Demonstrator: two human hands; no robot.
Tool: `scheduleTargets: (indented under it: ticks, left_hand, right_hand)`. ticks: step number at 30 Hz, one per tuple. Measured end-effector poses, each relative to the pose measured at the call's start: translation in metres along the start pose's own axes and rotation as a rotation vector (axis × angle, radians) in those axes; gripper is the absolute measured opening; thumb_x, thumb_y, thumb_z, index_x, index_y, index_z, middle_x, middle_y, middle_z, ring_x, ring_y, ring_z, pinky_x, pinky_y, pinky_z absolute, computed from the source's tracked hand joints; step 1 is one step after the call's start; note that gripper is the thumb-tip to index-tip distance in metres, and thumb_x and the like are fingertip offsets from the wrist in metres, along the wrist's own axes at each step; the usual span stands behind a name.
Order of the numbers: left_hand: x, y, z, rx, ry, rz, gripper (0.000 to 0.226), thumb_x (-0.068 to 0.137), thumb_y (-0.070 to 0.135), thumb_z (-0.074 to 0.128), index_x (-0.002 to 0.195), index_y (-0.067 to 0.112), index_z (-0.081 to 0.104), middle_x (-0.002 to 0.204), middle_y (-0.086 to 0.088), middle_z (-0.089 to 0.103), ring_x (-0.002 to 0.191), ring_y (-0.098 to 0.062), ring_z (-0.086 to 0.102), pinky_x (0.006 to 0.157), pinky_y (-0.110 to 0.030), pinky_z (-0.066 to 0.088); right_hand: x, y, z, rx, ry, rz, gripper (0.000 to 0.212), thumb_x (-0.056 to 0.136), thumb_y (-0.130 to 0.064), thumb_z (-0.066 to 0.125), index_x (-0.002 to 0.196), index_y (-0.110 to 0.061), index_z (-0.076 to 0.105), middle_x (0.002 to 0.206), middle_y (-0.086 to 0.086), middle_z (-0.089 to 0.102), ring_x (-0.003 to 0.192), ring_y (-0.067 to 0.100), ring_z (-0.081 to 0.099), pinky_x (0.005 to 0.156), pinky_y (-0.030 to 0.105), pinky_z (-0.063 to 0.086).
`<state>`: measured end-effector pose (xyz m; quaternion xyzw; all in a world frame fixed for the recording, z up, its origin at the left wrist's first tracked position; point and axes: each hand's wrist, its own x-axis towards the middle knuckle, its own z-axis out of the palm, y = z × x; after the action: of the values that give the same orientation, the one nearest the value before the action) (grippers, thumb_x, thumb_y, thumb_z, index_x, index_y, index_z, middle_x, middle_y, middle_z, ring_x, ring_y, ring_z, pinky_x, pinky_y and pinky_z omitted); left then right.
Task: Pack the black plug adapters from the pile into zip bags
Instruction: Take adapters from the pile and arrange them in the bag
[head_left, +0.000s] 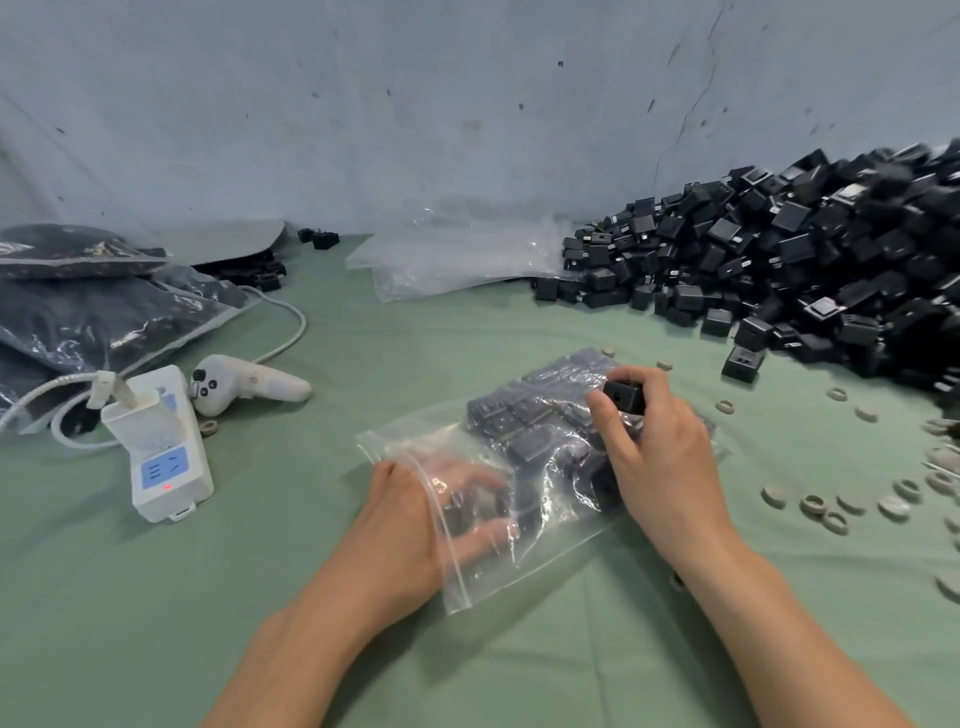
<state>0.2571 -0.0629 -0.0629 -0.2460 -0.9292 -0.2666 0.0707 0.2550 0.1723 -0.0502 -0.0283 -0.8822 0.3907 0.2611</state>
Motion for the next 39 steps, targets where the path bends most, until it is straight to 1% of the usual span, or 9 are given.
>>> scheduleTargets:
  ticks: [7,13,16,19,23,26,29,34,39]
  left_hand:
    - [0.010,0.002,0.011,-0.128,-0.041,-0.100,0.054,0.063,0.092,0.053,0.105,0.059,0.058,0.120,0.021,0.046,0.115,-0.008,0.051,0.102,-0.031,0.047]
    - [0.025,0.008,0.018,0.001,0.129,0.065,0.043,0.075,0.073,0.058,0.078,0.031,0.061,0.081,0.018,0.059,0.078,0.000,0.059,0.068,-0.025,0.051]
    - [0.033,0.013,0.016,0.040,0.239,0.155,0.044,0.077,0.070,0.058,0.065,0.028,0.056,0.066,0.016,0.058,0.065,-0.005,0.057,0.061,-0.034,0.052]
    - [0.036,0.013,0.019,0.141,0.266,0.168,0.058,0.081,0.080,0.045,0.058,0.027,0.051,0.066,0.022,0.053,0.067,-0.006,0.051,0.065,-0.037,0.053]
    - [0.039,0.019,0.024,0.198,0.330,0.208,0.029,0.082,0.076,0.046,0.083,0.047,0.046,0.070,0.036,0.032,0.069,-0.005,0.048,0.064,-0.033,0.049]
    - [0.039,0.016,0.027,0.128,0.371,0.200,0.043,0.082,0.079,0.044,0.069,0.039,0.055,0.070,0.026,0.049,0.068,-0.014,0.058,0.066,-0.035,0.050]
    - [0.037,0.011,0.027,0.156,0.295,0.176,0.053,0.081,0.085,0.039,0.054,0.040,0.047,0.069,0.031,0.040,0.071,-0.007,0.048,0.071,-0.031,0.043]
    - [0.026,-0.005,0.007,0.100,0.103,0.046,0.046,0.079,0.078,0.048,0.061,0.036,0.056,0.066,0.022,0.049,0.074,-0.001,0.048,0.075,-0.022,0.035]
    - [-0.006,-0.021,-0.027,0.072,0.168,-0.099,0.045,0.082,0.068,0.041,0.072,0.030,0.062,0.079,0.023,0.059,0.089,0.001,0.049,0.085,-0.024,0.034]
  right_hand:
    - [0.007,0.001,-0.001,0.000,0.001,0.000,0.027,0.099,-0.048,0.049,0.115,-0.027,0.052,0.090,-0.012,0.057,0.091,0.016,0.052,0.091,0.044,0.042]
    - [0.012,0.002,-0.002,-0.010,-0.021,-0.005,0.030,0.098,-0.050,0.046,0.117,-0.027,0.052,0.093,-0.011,0.059,0.093,0.017,0.053,0.094,0.042,0.040]
    - [0.014,0.001,-0.002,-0.006,-0.026,-0.002,0.032,0.098,-0.051,0.046,0.118,-0.026,0.052,0.096,-0.011,0.059,0.095,0.017,0.053,0.095,0.042,0.040]
    - [0.017,0.000,-0.002,0.003,-0.029,0.005,0.032,0.098,-0.052,0.046,0.117,-0.027,0.052,0.096,-0.010,0.060,0.097,0.019,0.055,0.096,0.043,0.041]
    - [0.020,-0.003,-0.003,0.040,-0.012,0.001,0.034,0.096,-0.058,0.043,0.114,-0.030,0.051,0.089,-0.016,0.059,0.090,0.017,0.057,0.093,0.047,0.045]
    - [0.021,-0.004,-0.003,0.039,-0.017,-0.005,0.029,0.095,-0.060,0.043,0.111,-0.036,0.045,0.088,-0.018,0.057,0.085,0.016,0.057,0.093,0.048,0.046]
    - [0.022,-0.003,-0.003,0.057,-0.019,0.003,0.032,0.093,-0.060,0.048,0.113,-0.036,0.040,0.093,-0.008,0.062,0.085,0.020,0.059,0.092,0.049,0.047]
    - [0.019,-0.008,-0.003,0.102,0.027,-0.023,0.034,0.090,-0.050,0.061,0.114,-0.033,0.043,0.100,-0.018,0.060,0.096,0.015,0.059,0.092,0.048,0.048]
    - [0.014,-0.015,-0.001,0.093,-0.016,-0.119,0.037,0.091,-0.039,0.066,0.124,-0.034,0.051,0.104,-0.021,0.055,0.097,0.004,0.053,0.093,0.039,0.046]
